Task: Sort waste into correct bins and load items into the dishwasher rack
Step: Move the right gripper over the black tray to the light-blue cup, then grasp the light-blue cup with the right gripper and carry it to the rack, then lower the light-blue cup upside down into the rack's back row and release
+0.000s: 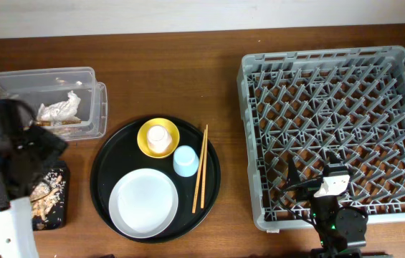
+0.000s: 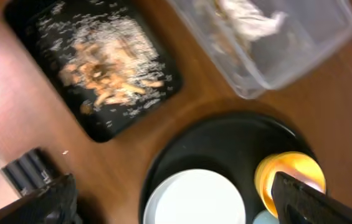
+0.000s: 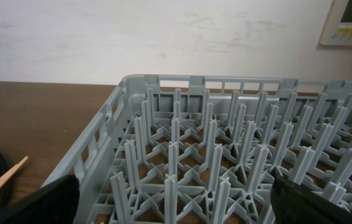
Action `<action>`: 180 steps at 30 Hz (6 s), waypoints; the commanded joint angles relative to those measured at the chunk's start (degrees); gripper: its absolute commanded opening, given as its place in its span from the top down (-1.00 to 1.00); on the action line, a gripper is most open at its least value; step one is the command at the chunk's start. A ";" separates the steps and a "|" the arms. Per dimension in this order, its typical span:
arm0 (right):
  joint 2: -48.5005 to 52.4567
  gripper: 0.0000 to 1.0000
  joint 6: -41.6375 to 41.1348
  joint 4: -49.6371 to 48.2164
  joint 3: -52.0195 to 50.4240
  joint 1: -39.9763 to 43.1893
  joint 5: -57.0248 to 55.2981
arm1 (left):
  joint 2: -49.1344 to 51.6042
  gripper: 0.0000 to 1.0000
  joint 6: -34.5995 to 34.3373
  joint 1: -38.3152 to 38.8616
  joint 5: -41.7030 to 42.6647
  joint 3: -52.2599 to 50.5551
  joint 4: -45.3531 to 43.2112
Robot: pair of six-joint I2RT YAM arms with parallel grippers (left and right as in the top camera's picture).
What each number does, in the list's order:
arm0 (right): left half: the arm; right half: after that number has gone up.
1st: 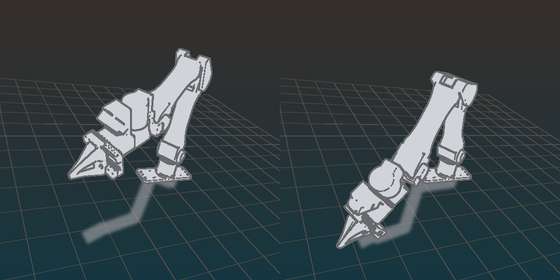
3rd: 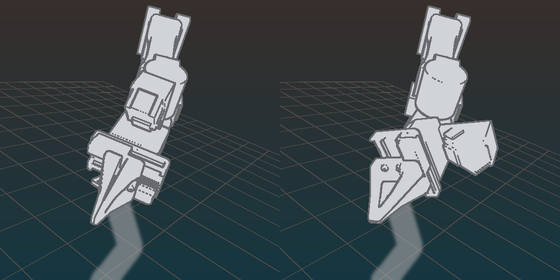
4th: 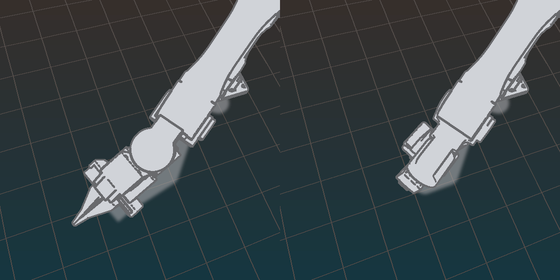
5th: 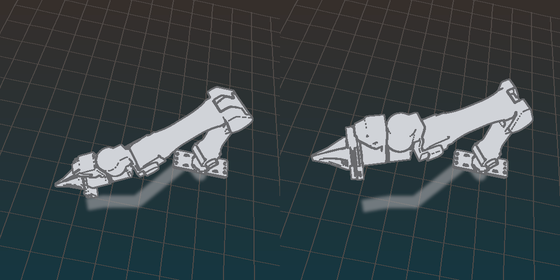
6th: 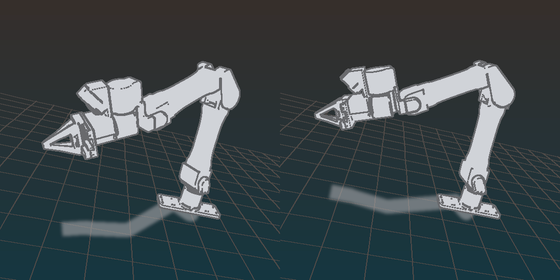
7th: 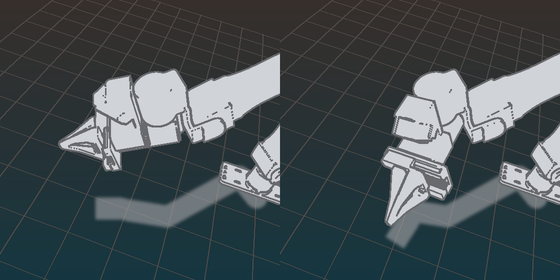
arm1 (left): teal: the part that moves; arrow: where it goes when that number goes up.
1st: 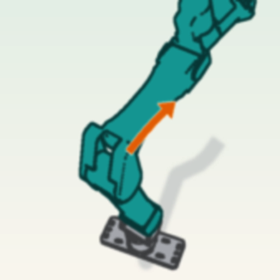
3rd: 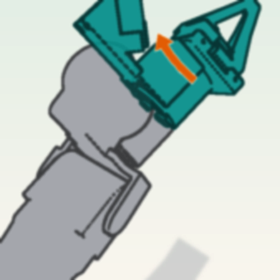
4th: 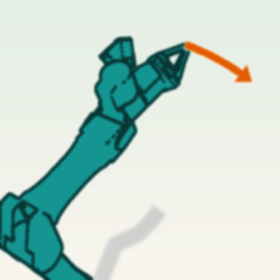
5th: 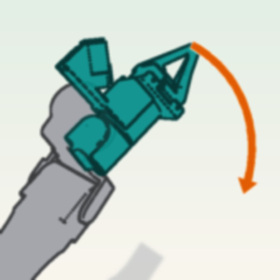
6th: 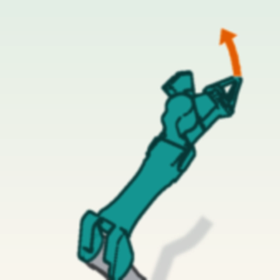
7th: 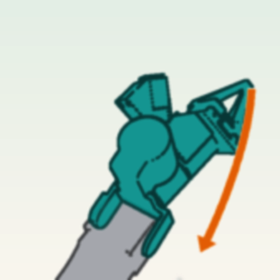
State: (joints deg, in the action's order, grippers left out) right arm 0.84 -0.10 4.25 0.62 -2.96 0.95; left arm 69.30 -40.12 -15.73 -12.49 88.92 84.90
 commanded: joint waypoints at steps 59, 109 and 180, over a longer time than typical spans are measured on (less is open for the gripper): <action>107.19 -0.97 -16.20 41.72 88.19 -47.32 -7.91 | 0.87 -0.98 0.31 -5.70 2.62 0.09 4.57; 114.79 0.13 -14.01 74.69 132.08 13.22 -13.18 | 0.87 -0.98 0.31 -5.70 2.62 0.09 4.57; 122.68 0.15 -6.36 72.26 132.45 8.55 -3.82 | 0.87 -0.98 0.31 -5.70 2.60 0.09 4.57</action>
State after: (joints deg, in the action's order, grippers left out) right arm 125.14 -6.22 76.44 132.00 5.61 -2.33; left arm 70.13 -40.10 -21.08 -9.65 88.82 89.43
